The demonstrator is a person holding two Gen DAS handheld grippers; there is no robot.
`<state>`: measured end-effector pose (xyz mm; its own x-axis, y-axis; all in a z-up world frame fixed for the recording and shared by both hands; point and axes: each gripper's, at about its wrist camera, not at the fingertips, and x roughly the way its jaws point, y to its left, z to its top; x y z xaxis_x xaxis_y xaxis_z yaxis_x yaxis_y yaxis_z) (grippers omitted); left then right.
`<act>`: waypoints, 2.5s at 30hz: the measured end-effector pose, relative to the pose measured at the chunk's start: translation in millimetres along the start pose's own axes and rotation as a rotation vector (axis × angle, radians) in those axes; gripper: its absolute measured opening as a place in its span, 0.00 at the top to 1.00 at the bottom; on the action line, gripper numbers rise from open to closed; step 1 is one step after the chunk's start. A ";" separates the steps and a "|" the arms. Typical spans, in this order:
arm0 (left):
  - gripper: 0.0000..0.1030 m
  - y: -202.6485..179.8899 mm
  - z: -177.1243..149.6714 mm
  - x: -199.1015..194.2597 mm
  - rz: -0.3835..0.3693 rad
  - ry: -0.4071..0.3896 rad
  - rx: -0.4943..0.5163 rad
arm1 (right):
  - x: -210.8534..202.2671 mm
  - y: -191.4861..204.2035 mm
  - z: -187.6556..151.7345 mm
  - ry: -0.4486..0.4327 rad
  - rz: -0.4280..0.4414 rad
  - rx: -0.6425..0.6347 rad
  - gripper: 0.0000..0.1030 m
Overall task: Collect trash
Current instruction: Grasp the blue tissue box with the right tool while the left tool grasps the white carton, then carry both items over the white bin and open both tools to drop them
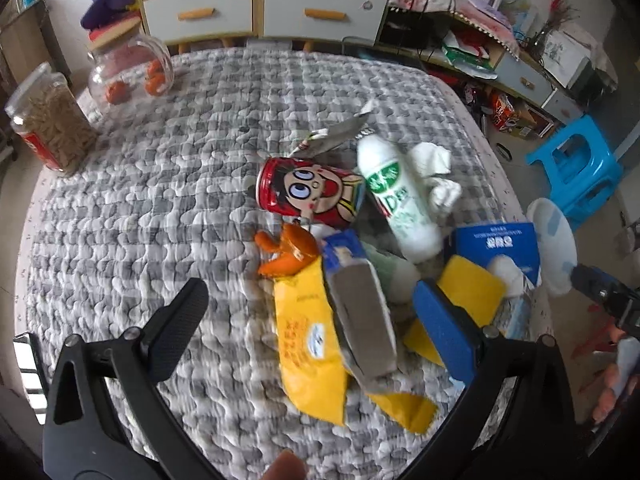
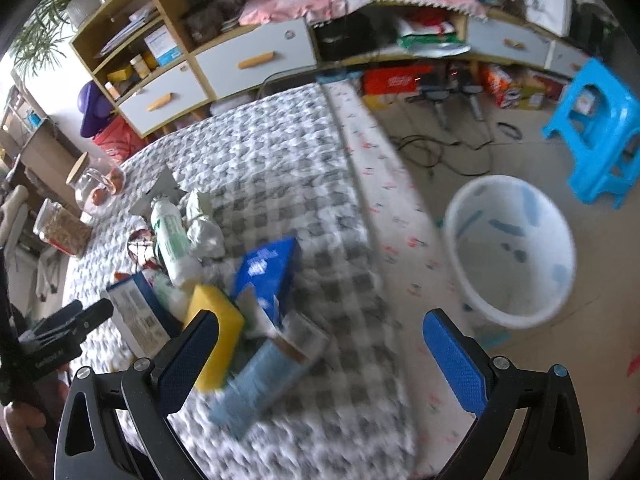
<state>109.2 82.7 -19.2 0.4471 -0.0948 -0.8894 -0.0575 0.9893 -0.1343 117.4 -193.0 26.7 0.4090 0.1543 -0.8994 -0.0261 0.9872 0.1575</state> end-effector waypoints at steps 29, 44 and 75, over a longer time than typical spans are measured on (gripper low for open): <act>0.79 1.0 4.6 -14.0 -0.268 -0.092 -0.060 | 37.0 -22.3 30.5 -0.001 0.322 0.132 0.88; 0.79 -66.9 20.8 -17.0 -0.321 -0.126 0.035 | -32.3 -167.5 21.4 -0.216 0.154 0.372 0.88; 0.78 -311.3 28.2 46.7 -0.456 -0.056 0.313 | -63.2 -284.4 -36.3 -0.215 -0.143 0.480 0.45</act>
<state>173.1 -226.6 -6.6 0.4122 -0.5236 -0.7456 0.4171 0.8360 -0.3565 65.9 -482.0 23.9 0.5565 -0.0418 -0.8298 0.4425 0.8602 0.2533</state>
